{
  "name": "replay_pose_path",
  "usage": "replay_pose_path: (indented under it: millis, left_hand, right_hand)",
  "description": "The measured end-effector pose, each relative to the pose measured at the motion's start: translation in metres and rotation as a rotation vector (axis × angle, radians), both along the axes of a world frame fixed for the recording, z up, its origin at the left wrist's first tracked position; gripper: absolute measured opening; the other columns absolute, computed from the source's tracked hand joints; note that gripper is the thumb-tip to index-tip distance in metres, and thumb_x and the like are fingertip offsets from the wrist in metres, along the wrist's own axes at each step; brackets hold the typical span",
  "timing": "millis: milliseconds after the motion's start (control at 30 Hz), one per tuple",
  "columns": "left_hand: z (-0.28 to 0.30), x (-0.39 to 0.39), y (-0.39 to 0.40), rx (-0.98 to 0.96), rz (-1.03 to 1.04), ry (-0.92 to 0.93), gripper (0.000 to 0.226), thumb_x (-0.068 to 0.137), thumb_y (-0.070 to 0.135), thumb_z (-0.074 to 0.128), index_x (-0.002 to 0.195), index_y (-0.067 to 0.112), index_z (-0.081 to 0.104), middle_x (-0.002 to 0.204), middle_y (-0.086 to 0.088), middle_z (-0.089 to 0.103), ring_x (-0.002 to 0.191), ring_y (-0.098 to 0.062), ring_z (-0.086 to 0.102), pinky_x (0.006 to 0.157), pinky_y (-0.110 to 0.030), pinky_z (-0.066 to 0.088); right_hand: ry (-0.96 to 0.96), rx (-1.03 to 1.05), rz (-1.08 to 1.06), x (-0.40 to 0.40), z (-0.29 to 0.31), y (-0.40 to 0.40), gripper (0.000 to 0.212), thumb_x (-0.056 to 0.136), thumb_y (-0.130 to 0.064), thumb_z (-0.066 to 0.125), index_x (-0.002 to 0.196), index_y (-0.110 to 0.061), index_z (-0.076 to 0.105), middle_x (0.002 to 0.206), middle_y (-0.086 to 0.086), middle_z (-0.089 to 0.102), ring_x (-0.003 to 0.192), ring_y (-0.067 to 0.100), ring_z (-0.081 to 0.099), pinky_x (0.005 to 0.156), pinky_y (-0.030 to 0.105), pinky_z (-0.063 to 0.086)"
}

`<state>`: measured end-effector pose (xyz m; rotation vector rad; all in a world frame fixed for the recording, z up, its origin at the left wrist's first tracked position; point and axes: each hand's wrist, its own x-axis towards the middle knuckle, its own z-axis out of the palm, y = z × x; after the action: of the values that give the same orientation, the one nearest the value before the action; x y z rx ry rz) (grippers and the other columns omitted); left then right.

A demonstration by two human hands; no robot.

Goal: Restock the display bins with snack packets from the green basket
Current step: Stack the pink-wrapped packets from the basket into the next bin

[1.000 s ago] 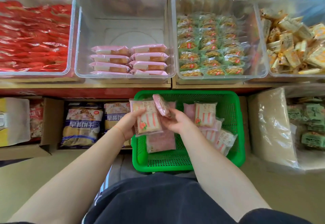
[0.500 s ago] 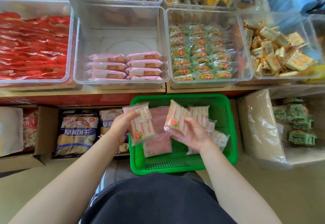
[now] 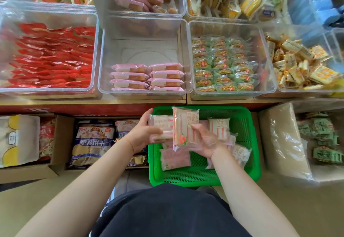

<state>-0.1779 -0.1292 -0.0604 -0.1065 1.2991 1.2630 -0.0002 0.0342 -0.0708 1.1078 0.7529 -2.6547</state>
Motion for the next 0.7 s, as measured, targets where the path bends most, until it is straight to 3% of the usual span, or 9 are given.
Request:
replay_pose_path:
  millis: [67,133,200,267,333,433,533,600,700]
  left_hand:
    - [0.002,-0.002,-0.001,-0.025,-0.151,0.033,0.083,0.08,-0.013,0.065,0.138,0.039,0.038,0.125,-0.016,0.062,0.106,-0.035,0.068,0.076,-0.048,0.058]
    - [0.008,-0.012,-0.004,-0.066,-0.245,0.076,0.055,0.084,-0.002,0.067,0.13,0.025,0.051,0.118,-0.013,0.068,0.102,-0.03,0.07,0.081,-0.047,0.058]
    - [0.014,-0.029,-0.006,-0.082,-0.344,0.124,0.031,0.087,0.011,0.066,0.117,0.017,0.062,0.108,-0.01,0.07,0.093,-0.023,0.07,0.078,-0.039,0.059]
    - [0.022,-0.047,-0.007,-0.06,-0.519,0.153,0.033,0.083,0.021,0.069,0.116,0.017,0.063,0.108,-0.007,0.071,0.093,-0.021,0.07,0.077,-0.034,0.058]
    - [0.032,-0.059,-0.004,-0.037,-0.722,0.128,0.041,0.086,0.023,0.07,0.125,0.019,0.059,0.113,-0.006,0.072,0.102,-0.025,0.07,0.086,-0.038,0.056]
    - [0.058,-0.078,0.003,0.022,-0.906,0.192,0.029,0.092,0.022,0.066,0.12,0.014,0.061,0.106,-0.004,0.074,0.099,-0.024,0.071,0.086,-0.038,0.058]
    - [0.09,-0.113,0.008,0.015,-0.731,0.471,0.018,0.089,0.016,0.07,0.106,0.017,0.064,0.097,0.0,0.075,0.085,-0.016,0.074,0.074,-0.029,0.059]
    - [0.105,-0.136,0.012,0.019,-0.436,0.641,0.018,0.086,0.013,0.074,0.1,0.02,0.066,0.098,-0.003,0.074,0.084,-0.016,0.073,0.077,-0.03,0.06]
    - [0.109,-0.162,0.026,0.031,-0.038,0.967,0.012,0.086,0.02,0.074,0.096,0.018,0.068,0.087,0.002,0.072,0.074,-0.008,0.066,0.071,-0.024,0.055]
  right_hand:
    - [-0.011,0.04,0.033,-0.006,0.007,-0.005,0.059,0.047,-0.036,0.096,0.1,-0.017,0.08,0.111,0.013,0.072,0.104,0.029,0.069,0.095,0.055,0.051]
    - [-0.005,0.05,0.061,-0.01,0.013,-0.004,0.056,0.044,-0.036,0.097,0.094,-0.018,0.081,0.104,0.011,0.075,0.096,0.026,0.072,0.088,0.049,0.057]
    - [0.015,0.065,0.132,-0.014,0.02,0.0,0.058,0.05,-0.035,0.094,0.102,-0.016,0.078,0.106,0.011,0.074,0.097,0.026,0.072,0.084,0.046,0.059]
    - [0.041,0.093,0.246,-0.024,0.026,0.003,0.065,0.061,-0.032,0.087,0.118,-0.01,0.068,0.114,0.014,0.071,0.103,0.028,0.069,0.087,0.045,0.056]
    - [0.102,0.086,0.349,-0.042,0.034,0.003,0.072,0.068,-0.033,0.083,0.13,-0.005,0.057,0.119,0.015,0.068,0.107,0.029,0.067,0.092,0.046,0.054]
    - [0.233,0.066,0.394,-0.073,0.051,0.0,0.064,0.081,-0.027,0.073,0.136,-0.002,0.05,0.123,0.016,0.064,0.11,0.028,0.064,0.099,0.046,0.051]
    - [0.308,0.102,0.229,-0.102,0.069,0.012,0.059,0.085,-0.031,0.073,0.134,-0.005,0.055,0.124,0.016,0.061,0.114,0.029,0.061,0.104,0.051,0.045]
    - [0.337,0.135,0.074,-0.122,0.082,0.024,0.051,0.089,-0.031,0.065,0.135,-0.01,0.055,0.124,0.014,0.061,0.118,0.03,0.057,0.104,0.059,0.043]
    - [0.32,0.19,-0.161,-0.154,0.096,0.046,0.045,0.096,-0.028,0.053,0.138,-0.011,0.049,0.127,0.015,0.06,0.123,0.032,0.056,0.098,0.057,0.047]
